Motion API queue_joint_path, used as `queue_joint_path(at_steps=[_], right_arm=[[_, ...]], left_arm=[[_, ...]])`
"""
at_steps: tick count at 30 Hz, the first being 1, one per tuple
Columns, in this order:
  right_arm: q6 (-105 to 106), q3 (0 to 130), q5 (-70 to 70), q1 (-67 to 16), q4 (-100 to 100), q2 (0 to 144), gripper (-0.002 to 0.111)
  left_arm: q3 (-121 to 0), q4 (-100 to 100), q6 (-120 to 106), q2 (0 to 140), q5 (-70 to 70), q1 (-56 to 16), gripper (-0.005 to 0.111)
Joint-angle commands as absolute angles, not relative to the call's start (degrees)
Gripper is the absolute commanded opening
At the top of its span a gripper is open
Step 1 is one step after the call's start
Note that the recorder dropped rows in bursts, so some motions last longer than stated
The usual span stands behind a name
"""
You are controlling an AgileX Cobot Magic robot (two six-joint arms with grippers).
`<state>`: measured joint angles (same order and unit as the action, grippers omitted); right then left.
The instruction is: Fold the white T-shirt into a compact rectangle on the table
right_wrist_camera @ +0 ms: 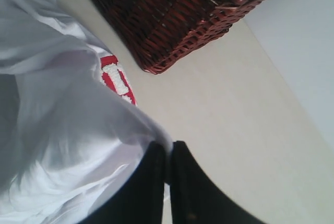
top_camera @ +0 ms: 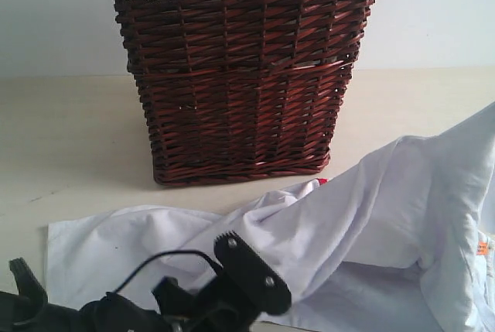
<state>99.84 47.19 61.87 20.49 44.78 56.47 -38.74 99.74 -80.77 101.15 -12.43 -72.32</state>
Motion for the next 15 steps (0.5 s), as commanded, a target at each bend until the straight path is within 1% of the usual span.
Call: queue_joint_path(at_steps=[1, 3, 7, 8, 9, 10, 11, 12, 14, 15], right_arm=[[99.7, 47.8, 63.5, 20.7, 45.4, 56.0, 0.000], [99.7, 47.8, 63.5, 20.7, 45.2, 56.0, 0.000], [99.7, 47.8, 63.5, 20.7, 44.9, 56.0, 0.000], [99.7, 47.8, 63.6, 20.7, 44.9, 56.0, 0.000], [99.7, 47.8, 63.6, 20.7, 44.9, 56.0, 0.000], [99.7, 47.8, 63.6, 20.7, 44.9, 56.0, 0.000], [99.7, 47.8, 63.5, 20.7, 44.8, 56.0, 0.000], [99.7, 47.8, 63.6, 20.7, 44.8, 56.0, 0.000], [99.7, 47.8, 63.6, 20.7, 44.7, 56.0, 0.000], [99.7, 47.8, 63.6, 20.7, 44.6, 56.0, 0.000]], left_arm=[[-39.3, 99.9, -77.7, 101.4, -37.0, -71.4, 0.000], [-38.2, 99.9, -77.8, 101.4, -39.9, -69.8, 0.000], [-35.4, 99.9, -75.2, 101.4, -38.5, -64.7, 0.000], [-34.8, 99.6, -74.1, 101.4, -38.4, -61.6, 0.000], [-34.7, 97.3, -74.1, 101.4, -38.3, -60.4, 0.000], [-34.7, 89.3, -74.7, 101.4, -35.7, -56.9, 0.000], [-34.7, 85.4, -74.5, 101.4, -33.7, -55.4, 0.000], [-34.8, 79.9, -72.3, 101.4, -28.3, -51.9, 0.000], [-34.6, 84.4, -69.5, 100.8, -26.0, -48.9, 0.000], [-34.6, 86.5, -69.5, 100.3, -27.3, -48.9, 0.000]])
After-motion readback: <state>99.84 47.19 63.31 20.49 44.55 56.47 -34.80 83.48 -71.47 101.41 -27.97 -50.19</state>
